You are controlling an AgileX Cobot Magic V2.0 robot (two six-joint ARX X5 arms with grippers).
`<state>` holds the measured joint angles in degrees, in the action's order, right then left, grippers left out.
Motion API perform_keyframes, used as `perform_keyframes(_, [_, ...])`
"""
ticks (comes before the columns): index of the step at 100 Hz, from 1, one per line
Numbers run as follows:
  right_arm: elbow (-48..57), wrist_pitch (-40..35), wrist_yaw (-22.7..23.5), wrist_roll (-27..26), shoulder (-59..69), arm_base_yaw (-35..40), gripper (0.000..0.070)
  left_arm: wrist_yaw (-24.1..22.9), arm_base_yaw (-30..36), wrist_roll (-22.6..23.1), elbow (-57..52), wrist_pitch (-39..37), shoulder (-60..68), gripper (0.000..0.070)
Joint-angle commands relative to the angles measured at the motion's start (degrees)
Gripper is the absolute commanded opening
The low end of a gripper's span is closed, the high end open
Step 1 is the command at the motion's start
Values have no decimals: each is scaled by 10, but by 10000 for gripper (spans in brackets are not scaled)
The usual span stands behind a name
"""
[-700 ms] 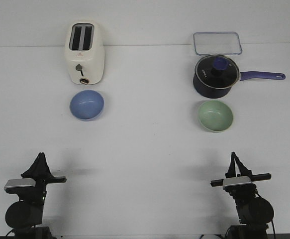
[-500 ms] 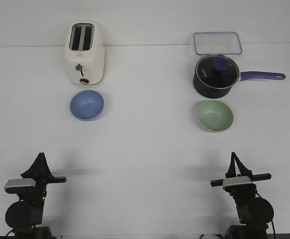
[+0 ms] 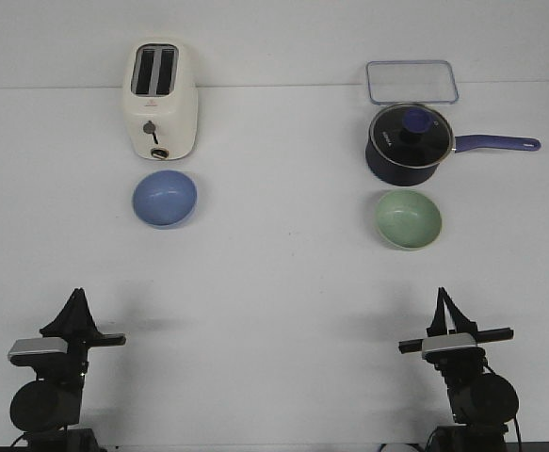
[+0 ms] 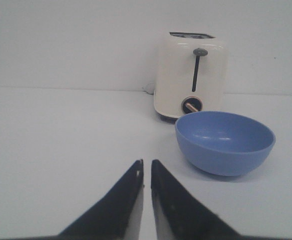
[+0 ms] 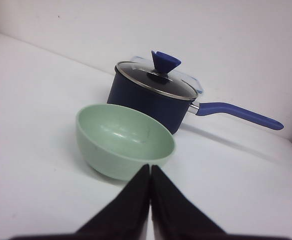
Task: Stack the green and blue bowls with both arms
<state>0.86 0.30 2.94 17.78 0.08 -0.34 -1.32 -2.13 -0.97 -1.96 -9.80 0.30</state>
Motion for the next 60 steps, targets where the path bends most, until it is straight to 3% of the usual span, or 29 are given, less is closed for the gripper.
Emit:
perform_keyframes(1, [-1, 7, 0, 1, 0, 0, 0, 1, -1, -1, 12, -6, -1, 15])
perform_keyframes(18, [-1, 14, 5, -29, 0, 0, 0, 1, -1, -1, 12, -6, -1, 15])
perform_keyframes(33, [-1, 14, -6, -195, 0, 0, 0, 1, -1, -1, 12, -6, -1, 15])
perform_keyframes(42, [0, 14, -42, -303, 0, 0, 0, 1, -1, -1, 12, -6, -1, 15])
perform_keyframes(60, [49, -19, -58, -374, 12, 0, 0, 1, -1, -1, 12, -6, -1, 15])
